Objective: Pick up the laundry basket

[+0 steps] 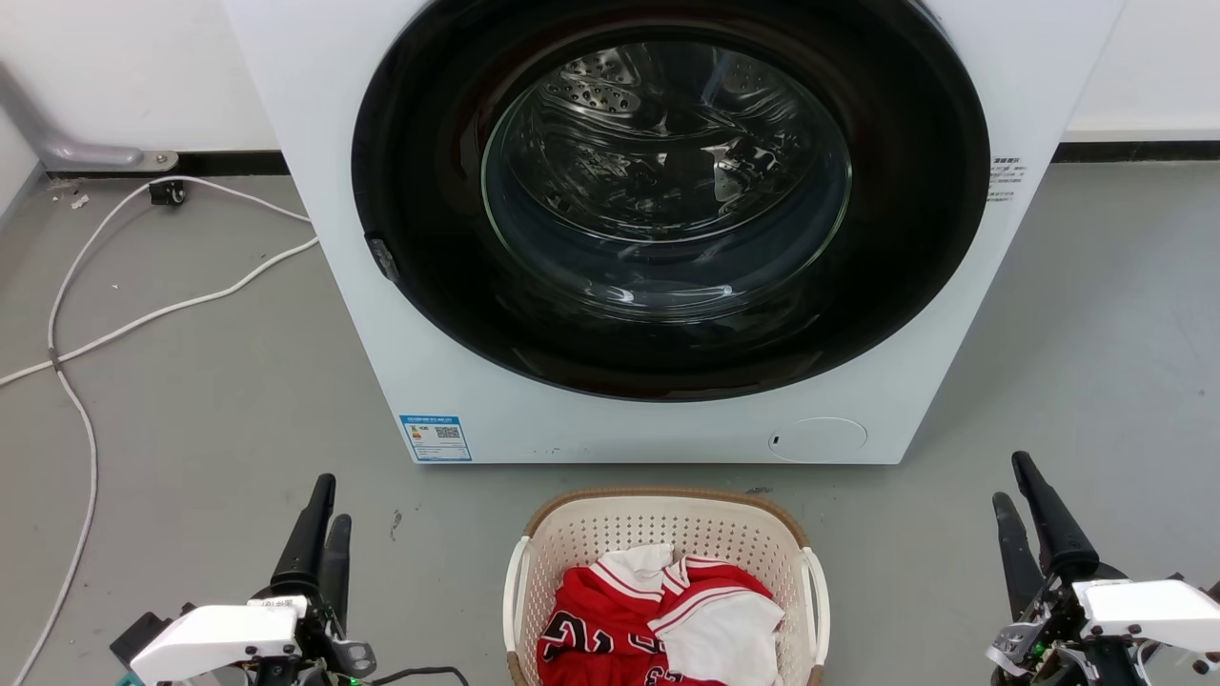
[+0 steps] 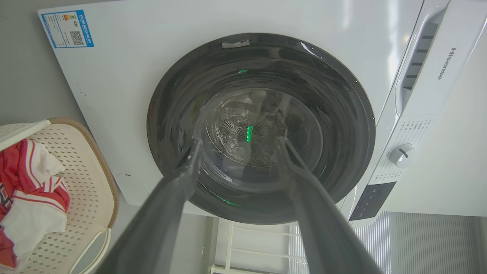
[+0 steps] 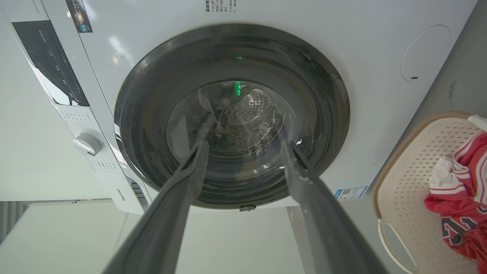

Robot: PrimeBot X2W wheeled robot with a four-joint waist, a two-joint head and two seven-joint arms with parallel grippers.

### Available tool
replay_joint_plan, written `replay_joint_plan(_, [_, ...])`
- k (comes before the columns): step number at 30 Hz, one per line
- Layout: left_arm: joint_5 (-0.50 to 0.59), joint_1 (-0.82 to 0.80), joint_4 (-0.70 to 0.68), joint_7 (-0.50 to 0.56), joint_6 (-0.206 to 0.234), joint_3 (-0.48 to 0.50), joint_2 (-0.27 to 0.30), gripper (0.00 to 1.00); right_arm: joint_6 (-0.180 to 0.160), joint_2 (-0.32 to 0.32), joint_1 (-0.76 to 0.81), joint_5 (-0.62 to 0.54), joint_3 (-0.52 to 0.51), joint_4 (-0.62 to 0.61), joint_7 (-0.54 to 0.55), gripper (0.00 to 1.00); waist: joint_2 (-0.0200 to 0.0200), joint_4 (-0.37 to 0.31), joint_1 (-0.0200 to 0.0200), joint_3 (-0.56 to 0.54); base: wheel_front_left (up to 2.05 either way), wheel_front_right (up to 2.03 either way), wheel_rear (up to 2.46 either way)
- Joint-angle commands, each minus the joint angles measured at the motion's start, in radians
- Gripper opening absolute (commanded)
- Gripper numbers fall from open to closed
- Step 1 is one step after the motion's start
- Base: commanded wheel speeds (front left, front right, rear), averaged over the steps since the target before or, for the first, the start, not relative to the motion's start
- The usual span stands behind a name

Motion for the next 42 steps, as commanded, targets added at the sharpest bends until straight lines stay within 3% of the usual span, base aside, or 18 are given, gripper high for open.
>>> replay_joint_plan(1, [0.019,-0.014,-0.022,-0.008,0.000,0.008,0.004,1.00,0.000,-0.003,-0.016,-0.025,0.000,-0.023,-0.008,1.00,0.0000,0.000,0.0000,0.000,0.00,0.00,0.00])
replay_joint_plan(9, [0.167,-0.013,-0.060,-0.045,0.006,0.025,0.004,1.00,0.000,-0.002,-0.011,-0.197,-0.003,-0.067,-0.046,1.00,0.0000,0.000,0.0000,0.002,0.00,0.00,0.00])
replay_joint_plan(25, [0.490,0.010,-0.166,-0.110,0.071,-0.027,0.004,1.00,0.000,-0.001,0.008,-0.594,0.040,-0.160,-0.111,1.00,0.0000,0.001,0.0000,0.008,0.00,0.00,0.00])
replay_joint_plan(42, [0.810,0.035,-0.210,-0.169,0.105,-0.078,0.004,1.00,0.000,0.000,0.030,-0.904,0.062,-0.197,-0.170,1.00,0.0000,0.001,0.0000,0.013,0.00,0.00,0.00])
